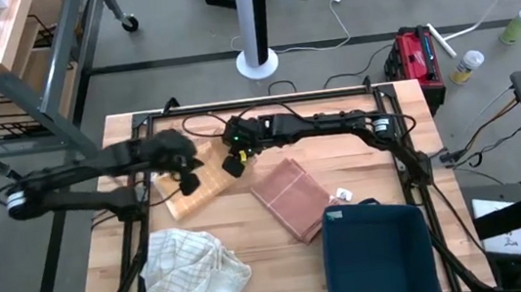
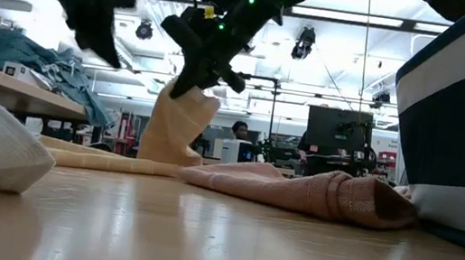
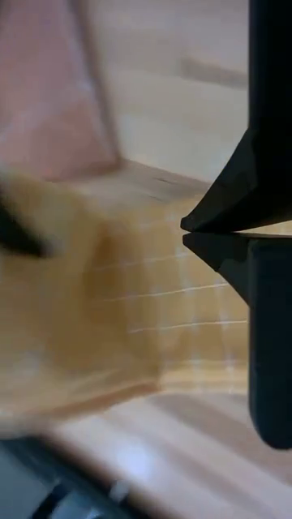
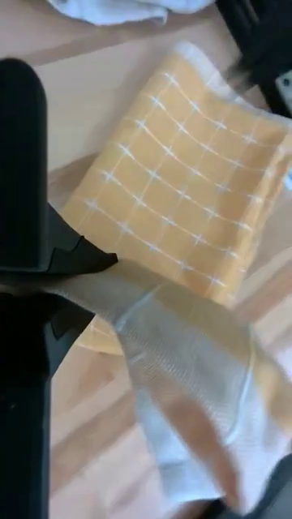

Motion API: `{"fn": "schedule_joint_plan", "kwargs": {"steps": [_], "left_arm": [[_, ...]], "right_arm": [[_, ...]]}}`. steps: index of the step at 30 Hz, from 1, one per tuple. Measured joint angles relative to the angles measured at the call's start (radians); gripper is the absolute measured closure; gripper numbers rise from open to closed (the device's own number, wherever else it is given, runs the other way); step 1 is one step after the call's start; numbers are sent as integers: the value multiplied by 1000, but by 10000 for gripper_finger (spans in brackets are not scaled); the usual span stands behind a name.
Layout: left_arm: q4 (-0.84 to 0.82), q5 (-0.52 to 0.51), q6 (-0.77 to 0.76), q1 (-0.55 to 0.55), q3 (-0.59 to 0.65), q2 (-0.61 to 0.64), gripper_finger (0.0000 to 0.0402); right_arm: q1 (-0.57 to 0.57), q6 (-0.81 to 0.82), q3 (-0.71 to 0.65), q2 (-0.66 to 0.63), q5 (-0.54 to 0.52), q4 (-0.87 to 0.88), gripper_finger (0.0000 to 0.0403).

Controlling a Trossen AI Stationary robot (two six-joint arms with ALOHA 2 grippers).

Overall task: Fold towel
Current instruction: Fold the yellow towel

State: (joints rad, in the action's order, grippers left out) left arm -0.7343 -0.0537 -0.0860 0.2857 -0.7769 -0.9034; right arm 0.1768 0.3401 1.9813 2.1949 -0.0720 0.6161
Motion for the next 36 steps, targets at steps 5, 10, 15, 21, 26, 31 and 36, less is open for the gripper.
{"fn": "schedule_joint_plan", "kwargs": {"steps": [5, 10, 15, 21, 26, 31, 36], "left_arm": [[-28, -13, -32, -4, 6, 216, 401], [-11, -47, -31, -4, 7, 342, 401], [-10, -102, -45, -4, 7, 440, 401], [-13, -105, -54, -4, 7, 494, 401], [-12, -105, -54, -4, 9, 503, 401], [-8, -105, -49, -4, 9, 499, 401], [-7, -105, -47, -4, 9, 496, 401]], "right_arm": [[0, 15, 54, 40, 55, -35, 403], [-9, 29, 155, 125, 105, -80, 402], [-19, 46, 334, 236, 154, -76, 402], [-24, 121, 350, 301, 228, -210, 402], [-28, 147, 356, 323, 231, -226, 402], [-42, 168, 355, 341, 235, -296, 402], [-45, 176, 339, 342, 188, -349, 394]]}}
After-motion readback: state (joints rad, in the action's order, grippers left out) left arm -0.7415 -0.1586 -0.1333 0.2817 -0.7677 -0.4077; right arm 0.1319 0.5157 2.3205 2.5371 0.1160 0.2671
